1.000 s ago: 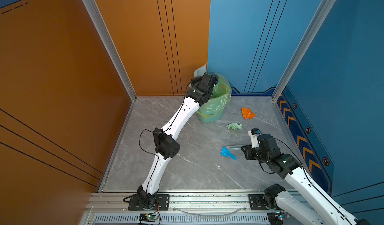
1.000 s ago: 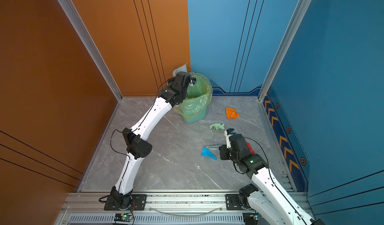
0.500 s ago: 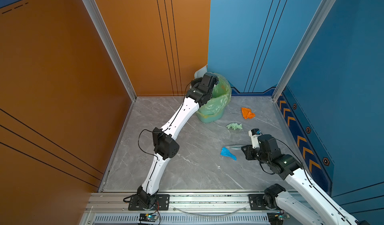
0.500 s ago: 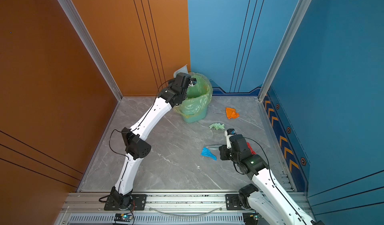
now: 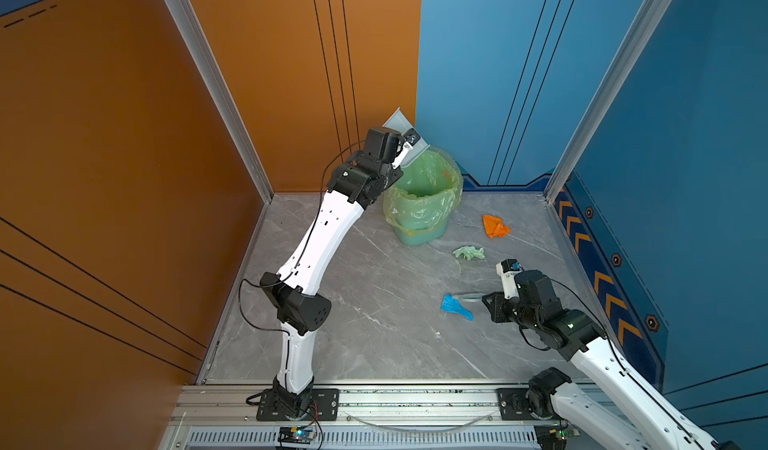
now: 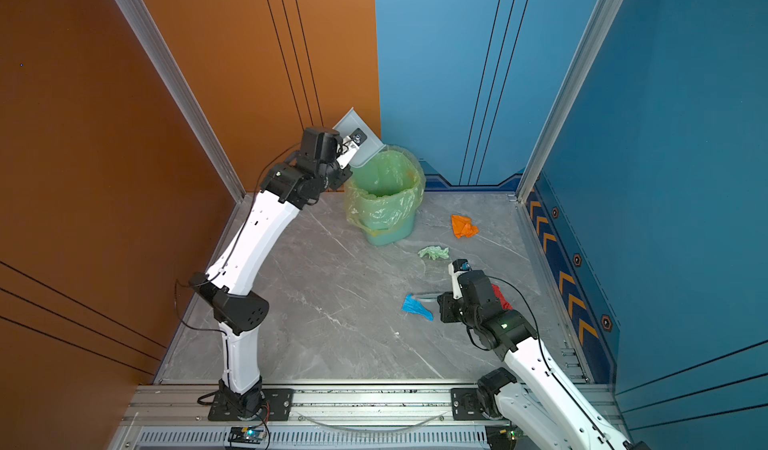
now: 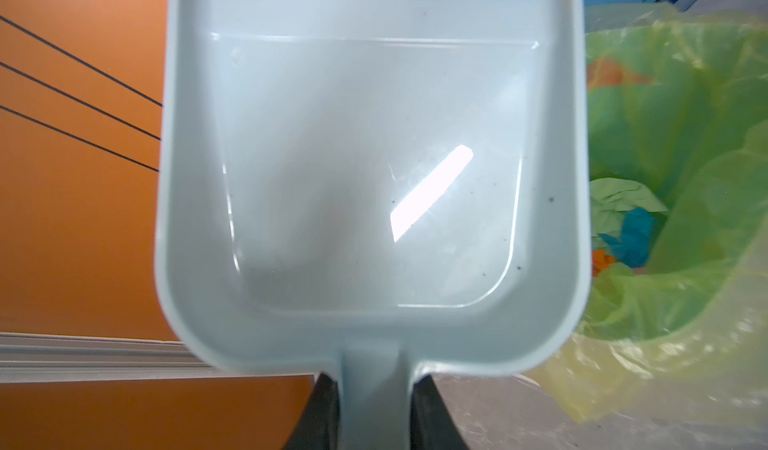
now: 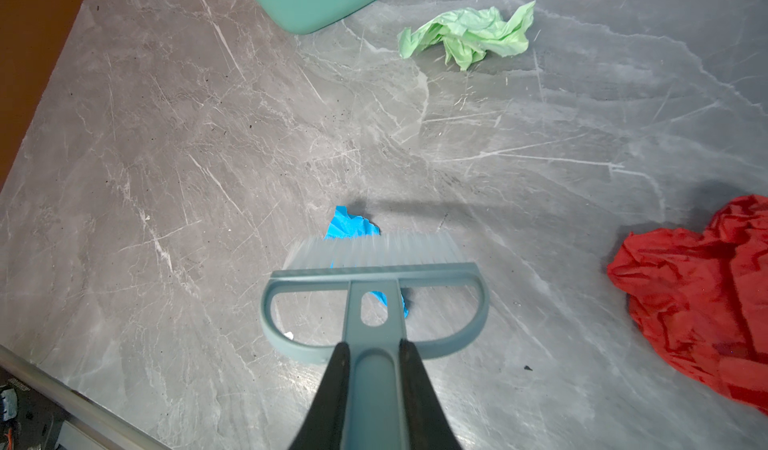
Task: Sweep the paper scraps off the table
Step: 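Lower the empty dustpan with left gripper while right brush nears the blue scrap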
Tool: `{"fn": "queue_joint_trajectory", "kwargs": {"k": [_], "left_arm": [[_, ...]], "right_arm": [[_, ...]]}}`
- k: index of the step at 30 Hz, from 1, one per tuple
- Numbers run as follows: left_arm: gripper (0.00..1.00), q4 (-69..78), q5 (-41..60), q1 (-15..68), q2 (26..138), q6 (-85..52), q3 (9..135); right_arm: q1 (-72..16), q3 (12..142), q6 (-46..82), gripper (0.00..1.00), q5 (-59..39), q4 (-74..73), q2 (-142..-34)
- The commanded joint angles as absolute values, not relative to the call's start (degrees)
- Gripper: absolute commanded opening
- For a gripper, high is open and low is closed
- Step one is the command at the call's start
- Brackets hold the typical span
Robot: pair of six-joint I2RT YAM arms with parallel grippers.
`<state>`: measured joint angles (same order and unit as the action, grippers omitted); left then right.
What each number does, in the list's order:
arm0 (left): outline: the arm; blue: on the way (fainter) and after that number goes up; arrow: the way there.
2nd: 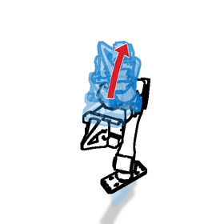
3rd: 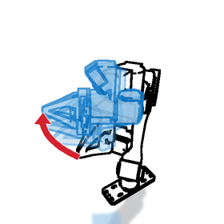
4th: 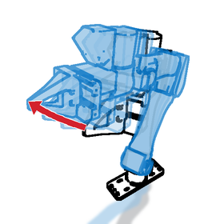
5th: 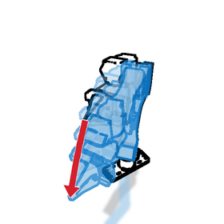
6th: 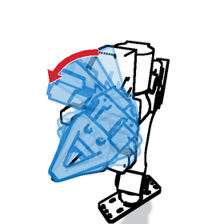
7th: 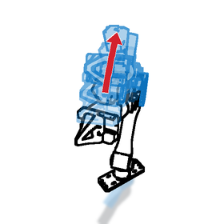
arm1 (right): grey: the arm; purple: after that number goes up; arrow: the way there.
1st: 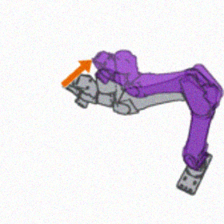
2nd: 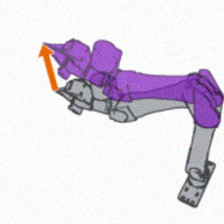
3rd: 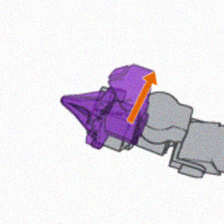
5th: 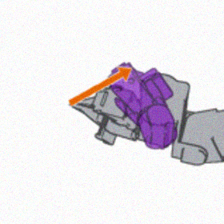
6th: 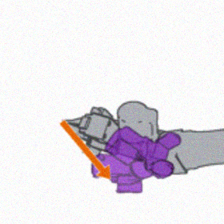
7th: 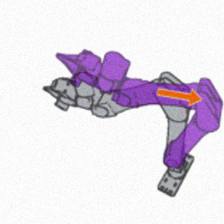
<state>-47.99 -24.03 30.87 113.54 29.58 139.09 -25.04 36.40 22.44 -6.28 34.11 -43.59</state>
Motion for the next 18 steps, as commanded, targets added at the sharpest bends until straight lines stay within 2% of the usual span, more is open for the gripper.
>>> {"fn": "queue_joint_trajectory", "kwargs": {"k": [1,10,18], "left_arm": [[0.0,-51.7,-14.6,30.4,110.8,21.3,134.6],[0.0,-51.9,-1.5,30.1,101.4,11.2,120.5],[0.0,-51.7,2.7,31.5,96.1,6.6,108.6]], "right_arm": [[-25.7,37.1,23.3,0.0,-6.4,36.2,-43.4],[-26.8,38.0,23.3,0.0,-5.8,36.3,-45.5],[-27.7,38.6,23.6,0.0,-5.2,34.6,-48.9]]}}
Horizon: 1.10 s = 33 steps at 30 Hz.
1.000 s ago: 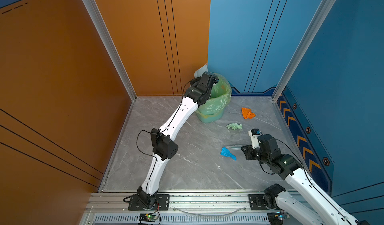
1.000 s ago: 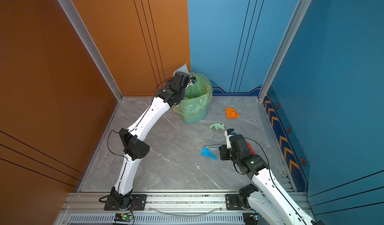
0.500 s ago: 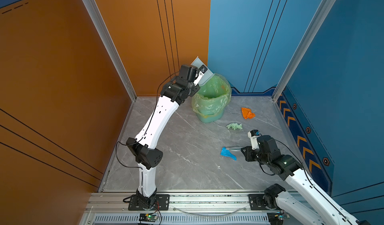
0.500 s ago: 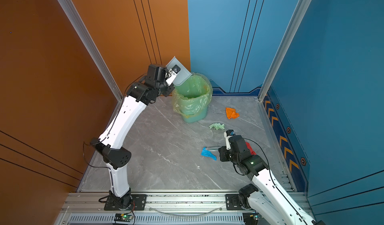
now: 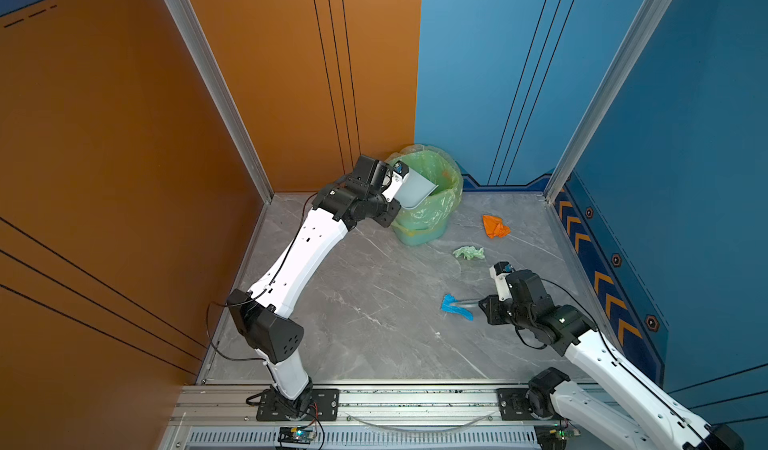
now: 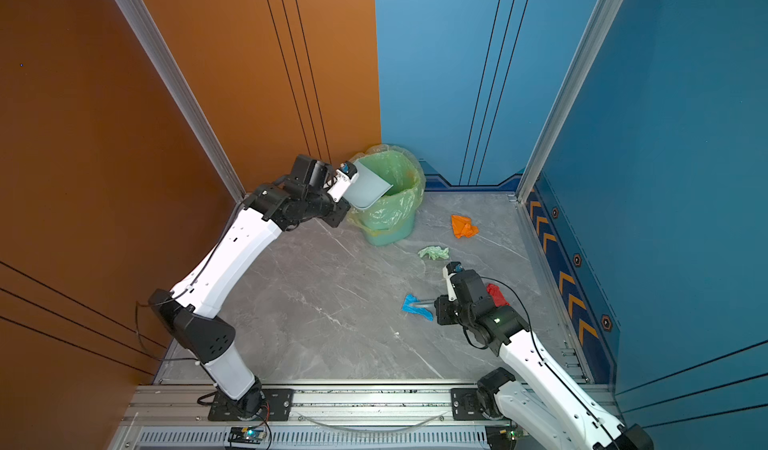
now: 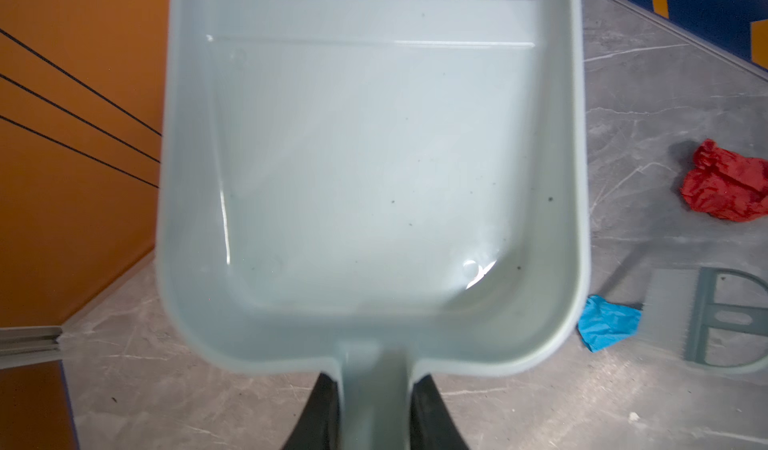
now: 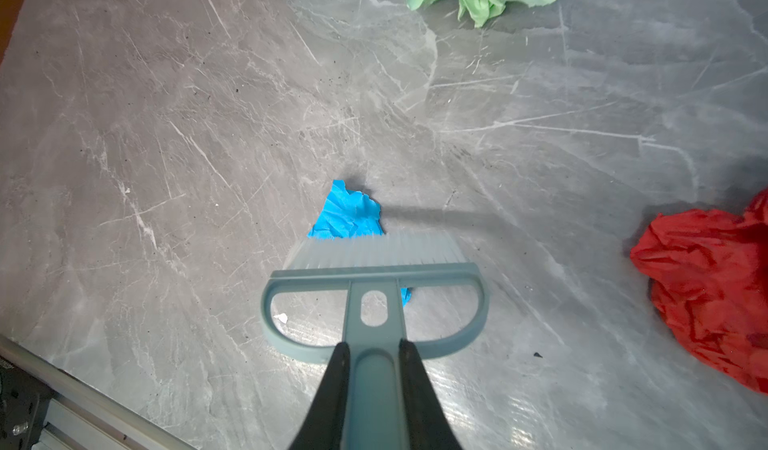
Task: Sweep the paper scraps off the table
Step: 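Lower the empty dustpan with left gripper while right brush nears the blue scrap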
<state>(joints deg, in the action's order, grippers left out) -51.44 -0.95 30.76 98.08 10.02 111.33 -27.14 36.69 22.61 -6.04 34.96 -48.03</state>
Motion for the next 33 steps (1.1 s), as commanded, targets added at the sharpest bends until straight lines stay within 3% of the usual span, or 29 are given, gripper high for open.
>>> {"fn": "queue_joint_trajectory", "kwargs": {"k": [1,11,22,29,33], "left_arm": [[0.0,-51.5,3.2,31.8,95.3,5.9,106.6],[0.0,-41.2,2.6,35.9,80.3,-1.7,81.5],[0.0,-36.7,1.2,36.4,68.1,-8.7,63.0],[0.0,-34.5,2.4,36.5,66.2,-12.6,55.7],[0.0,-34.6,3.4,36.7,66.3,-13.5,54.2]], "right_arm": [[-27.9,38.8,23.7,0.0,-5.2,34.4,-49.3],[-29.5,40.9,23.7,0.0,-9.8,34.6,-53.5],[-31.7,44.8,23.1,0.0,-14.5,36.9,-60.4],[-32.1,44.9,24.2,0.0,-12.4,32.9,-65.0],[-31.8,45.3,24.4,0.0,-6.0,29.8,-67.1]]}}
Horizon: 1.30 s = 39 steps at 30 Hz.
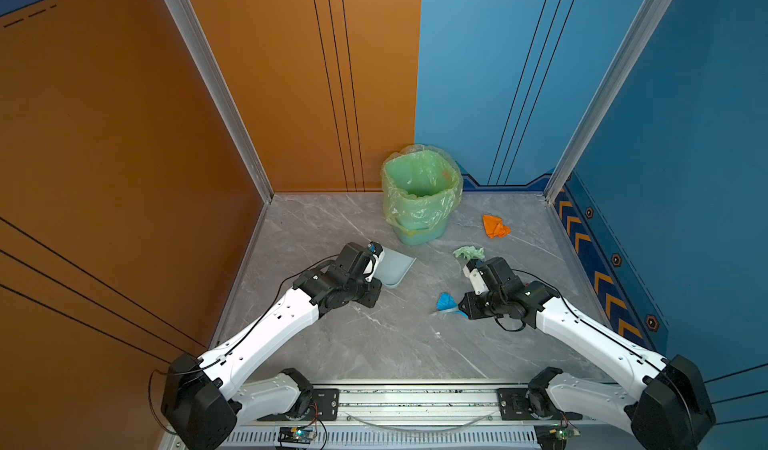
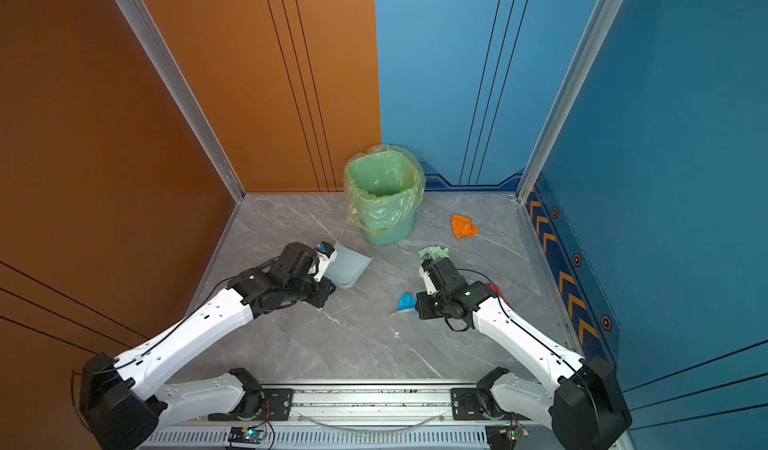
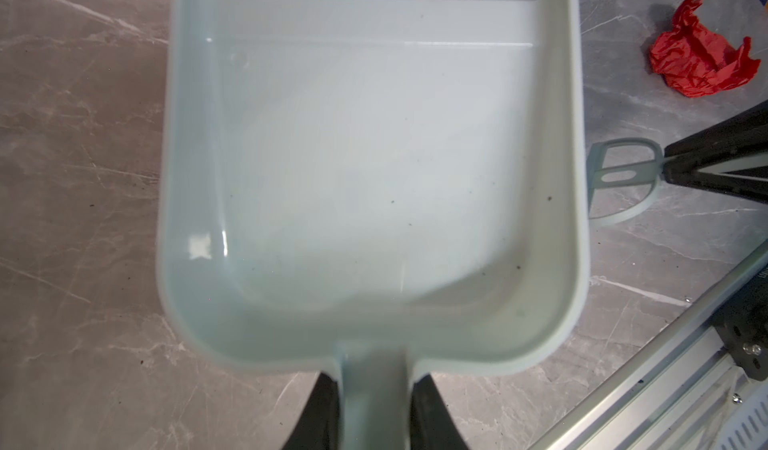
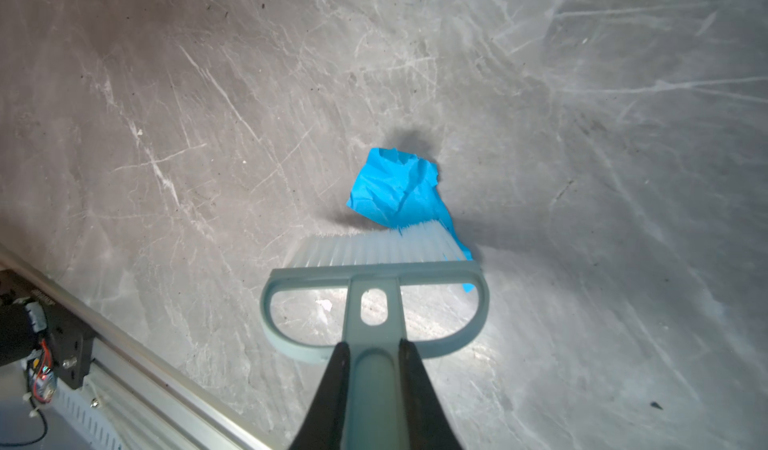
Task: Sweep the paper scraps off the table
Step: 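Lower the empty dustpan with left gripper while right brush nears the blue scrap, then sweep the blue scrap toward the dustpan with right brush while left sets dustpan down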
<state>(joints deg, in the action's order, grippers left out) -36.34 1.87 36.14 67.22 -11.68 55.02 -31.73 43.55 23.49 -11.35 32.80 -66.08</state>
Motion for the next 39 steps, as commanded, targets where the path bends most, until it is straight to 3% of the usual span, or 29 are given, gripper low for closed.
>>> {"fn": "queue_joint_trajectory", "kwargs": {"k": [1,15,20,28,39], "left_arm": [[0.0,-34.5,3.7,36.7,66.2,-13.7,53.9],[0.0,-30.7,4.8,42.2,71.8,-15.9,52.7],[0.0,-28.6,5.1,44.9,74.7,-16.5,52.8],[0.0,-26.3,4.7,48.4,81.3,-16.6,54.7],[0.0,-26.4,4.6,52.2,90.2,-16.1,58.7]], "right_arm": [[-31.6,45.8,24.1,0.0,-4.4,29.4,-67.8],[-26.1,55.5,16.5,0.0,3.0,23.0,-76.6],[-26.0,57.5,15.1,0.0,-0.1,24.8,-72.9],[-24.4,53.8,16.3,0.0,7.3,23.3,-62.2],[-21.6,58.8,17.6,0.0,-6.4,41.0,-67.7]]}}
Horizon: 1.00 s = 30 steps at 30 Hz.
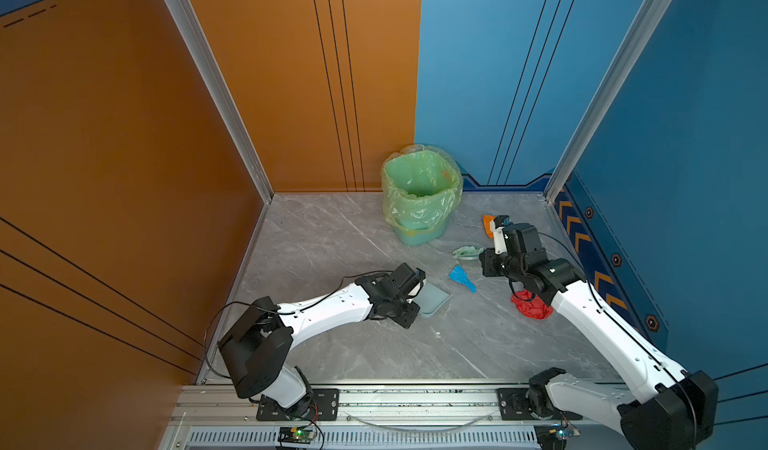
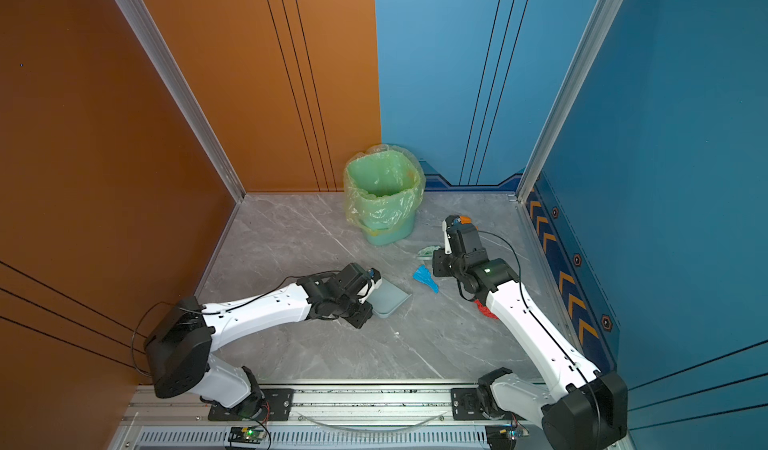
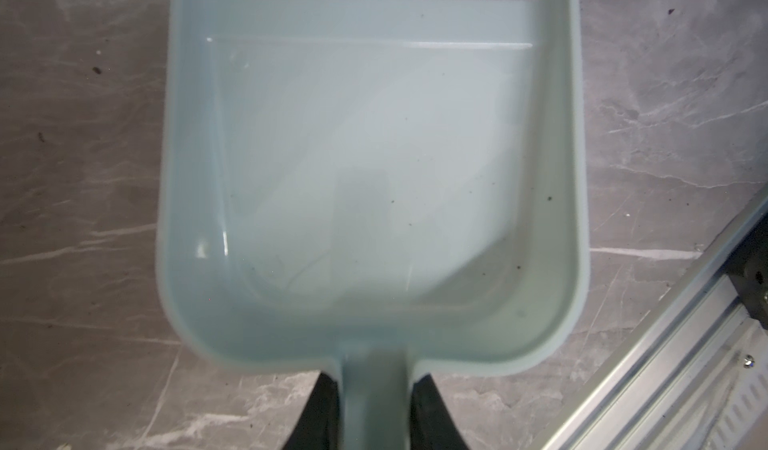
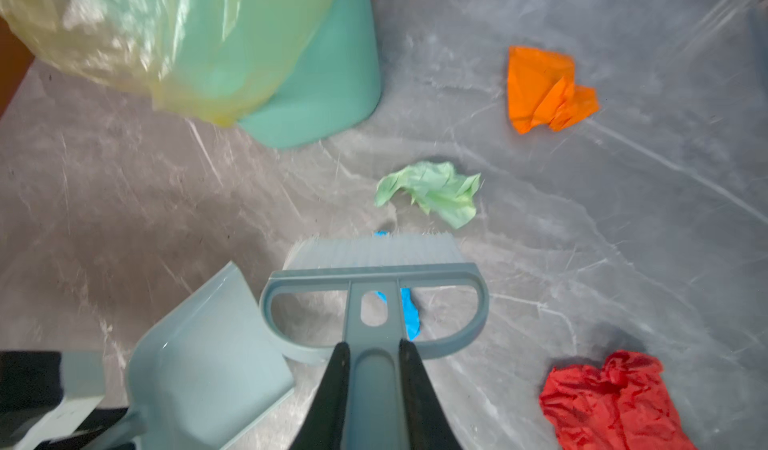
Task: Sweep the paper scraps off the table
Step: 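Sweep the blue scrap toward the dustpan with right brush while left sets dustpan down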
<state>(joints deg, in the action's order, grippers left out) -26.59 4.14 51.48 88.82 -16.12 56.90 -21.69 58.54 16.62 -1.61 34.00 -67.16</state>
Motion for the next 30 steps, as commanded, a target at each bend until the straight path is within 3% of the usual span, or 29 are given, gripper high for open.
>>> {"fn": "queue_joint_trajectory", "kwargs": {"k": [1,10,30], "left_arm": [[0.0,-26.5,4.7,52.3,90.9,-16.0,59.5],[0.0,-27.0,5.7,54.0,95.3,-15.0,62.7],[0.0,-29.6,1.8,57.7,103.0,-13.3,66.7]], "right_arm": [[-21.6,57.3,18.4,0.0,-7.5,40.2,-67.5],[-21.8,50.0,22.1,0.0,-4.6,35.2,-67.8],[-21.6,55.6,20.9,0.0,-2.5,33.5,-74.0]]}}
